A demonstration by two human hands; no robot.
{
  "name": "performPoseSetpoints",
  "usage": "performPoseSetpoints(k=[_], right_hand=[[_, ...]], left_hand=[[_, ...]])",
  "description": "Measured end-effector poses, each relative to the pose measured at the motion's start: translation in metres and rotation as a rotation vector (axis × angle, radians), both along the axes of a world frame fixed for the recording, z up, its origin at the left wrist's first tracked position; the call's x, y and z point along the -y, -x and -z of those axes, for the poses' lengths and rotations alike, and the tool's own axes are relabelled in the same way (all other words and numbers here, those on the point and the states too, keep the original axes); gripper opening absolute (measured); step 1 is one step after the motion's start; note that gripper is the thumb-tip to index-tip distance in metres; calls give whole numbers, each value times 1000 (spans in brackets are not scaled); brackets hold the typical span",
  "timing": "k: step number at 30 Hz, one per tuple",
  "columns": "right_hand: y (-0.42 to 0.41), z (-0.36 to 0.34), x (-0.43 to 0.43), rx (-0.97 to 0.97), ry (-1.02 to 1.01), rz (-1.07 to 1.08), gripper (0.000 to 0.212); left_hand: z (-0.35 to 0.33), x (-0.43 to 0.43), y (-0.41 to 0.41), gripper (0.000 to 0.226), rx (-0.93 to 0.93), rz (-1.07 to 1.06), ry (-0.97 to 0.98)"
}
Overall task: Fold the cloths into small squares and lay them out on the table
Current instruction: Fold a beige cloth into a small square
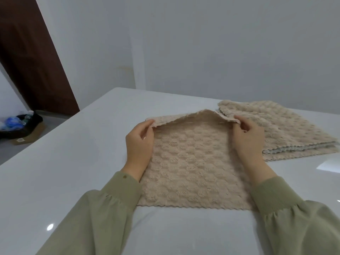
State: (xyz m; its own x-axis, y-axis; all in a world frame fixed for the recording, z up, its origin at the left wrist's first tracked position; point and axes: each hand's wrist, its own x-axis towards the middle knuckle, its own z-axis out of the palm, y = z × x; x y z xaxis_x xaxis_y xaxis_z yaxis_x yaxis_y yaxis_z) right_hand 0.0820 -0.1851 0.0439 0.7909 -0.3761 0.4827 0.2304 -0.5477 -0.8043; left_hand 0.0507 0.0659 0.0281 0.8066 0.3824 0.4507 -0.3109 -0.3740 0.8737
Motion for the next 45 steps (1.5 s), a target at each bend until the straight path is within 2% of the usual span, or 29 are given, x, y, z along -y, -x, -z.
performPoseSetpoints(k=[5,8,10,14,16,18,20,23,25,34,40,45], right_hand=[[30,20,-1,-108,62,-83,25],[48,25,7,-101,27,-46,29],[66,25,10,-117,60,-20,23],[100,24,19,-79,49,26,24],[112,24,24,-122,137,48,24],[117,29,26,-207,358,62,22],[117,32,23,-347,565,38,25],[111,32,18,-478,759,-8,37],[103,35,15,-483,785,-3,41],[60,41,14,-362,755,0,37],[60,41,9,-116,760,-73,39],[59,43,5,-177,840,-157,28]], left_hand=[[1,4,21,24,-103,23,96],[1,6,37,25,-142,-2,136],[0,7,50,26,-146,-15,139],[0,5,74,26,-169,-81,98],[5,1,81,26,-213,-146,-125],[11,0,85,25,-206,-171,-520],[14,6,86,34,-147,-24,-812],[21,23,79,54,-269,265,-1049],[26,27,69,60,-427,315,-1127],[24,32,26,58,-434,232,-1063],[20,34,21,41,-120,282,-1010],[20,37,25,20,-73,249,-940]])
